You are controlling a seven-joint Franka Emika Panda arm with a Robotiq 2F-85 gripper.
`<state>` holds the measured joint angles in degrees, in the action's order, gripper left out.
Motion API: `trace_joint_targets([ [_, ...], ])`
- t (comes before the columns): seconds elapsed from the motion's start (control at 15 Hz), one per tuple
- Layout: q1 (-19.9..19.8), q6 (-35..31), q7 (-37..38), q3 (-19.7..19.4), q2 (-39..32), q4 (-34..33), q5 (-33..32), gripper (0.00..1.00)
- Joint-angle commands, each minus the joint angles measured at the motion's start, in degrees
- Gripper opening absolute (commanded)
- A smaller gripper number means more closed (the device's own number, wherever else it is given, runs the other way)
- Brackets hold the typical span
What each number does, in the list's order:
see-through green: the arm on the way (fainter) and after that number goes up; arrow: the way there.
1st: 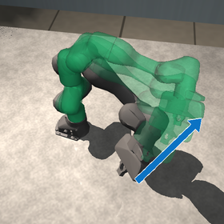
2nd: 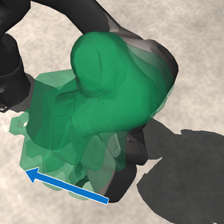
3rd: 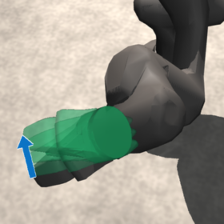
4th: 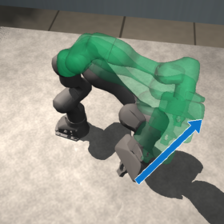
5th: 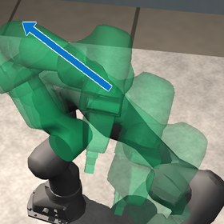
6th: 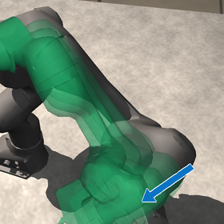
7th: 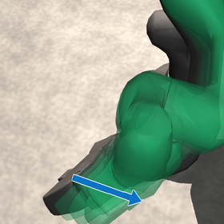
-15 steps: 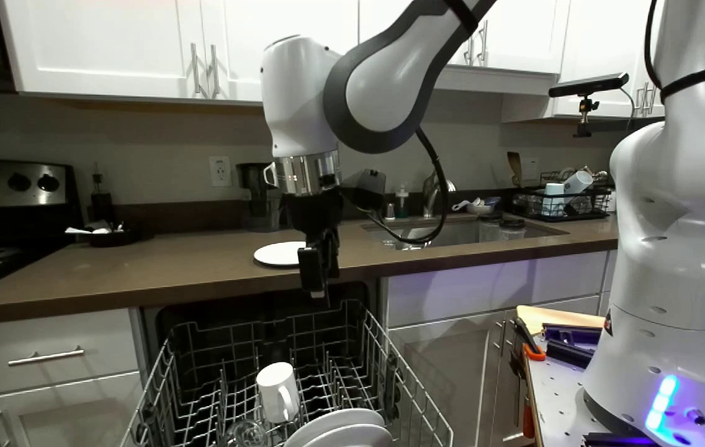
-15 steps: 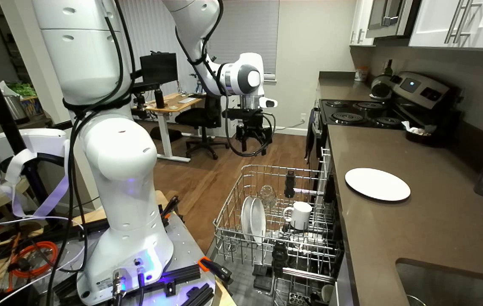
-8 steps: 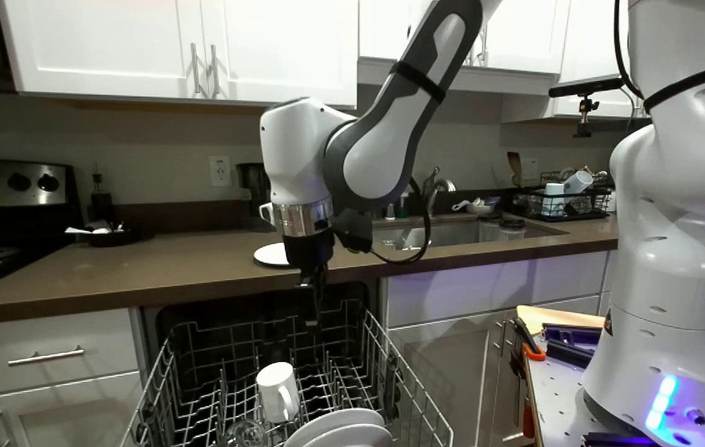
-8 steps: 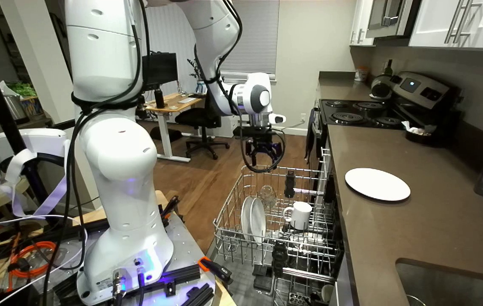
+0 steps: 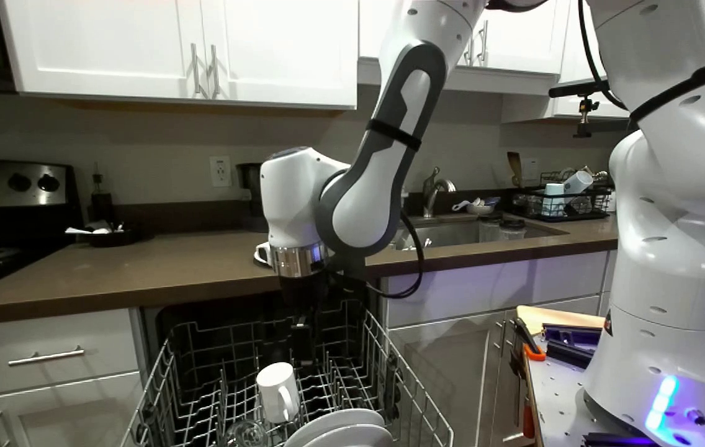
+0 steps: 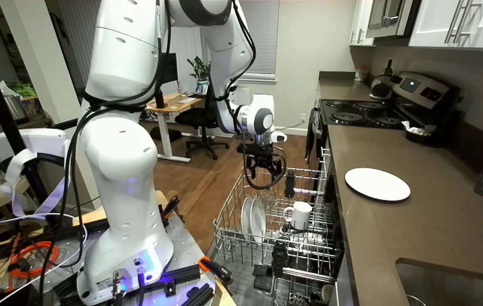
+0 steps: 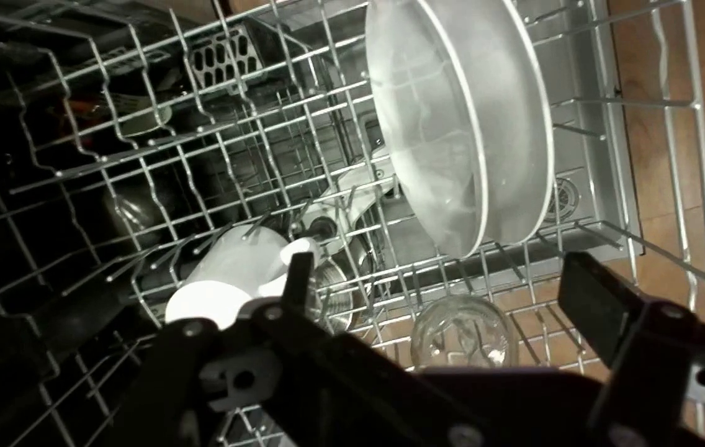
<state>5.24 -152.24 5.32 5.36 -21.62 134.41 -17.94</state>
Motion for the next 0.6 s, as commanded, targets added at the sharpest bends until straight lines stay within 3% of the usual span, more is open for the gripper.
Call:
trace_joint_targets([
  [0.0, -0.5, -0.9, -6.4, 2.0, -4.9, -1.7, 6.2, 1.0],
  [0.53, -0.5, -0.8, -14.4, 2.9, -11.2, -3.5, 7.0, 1.0],
])
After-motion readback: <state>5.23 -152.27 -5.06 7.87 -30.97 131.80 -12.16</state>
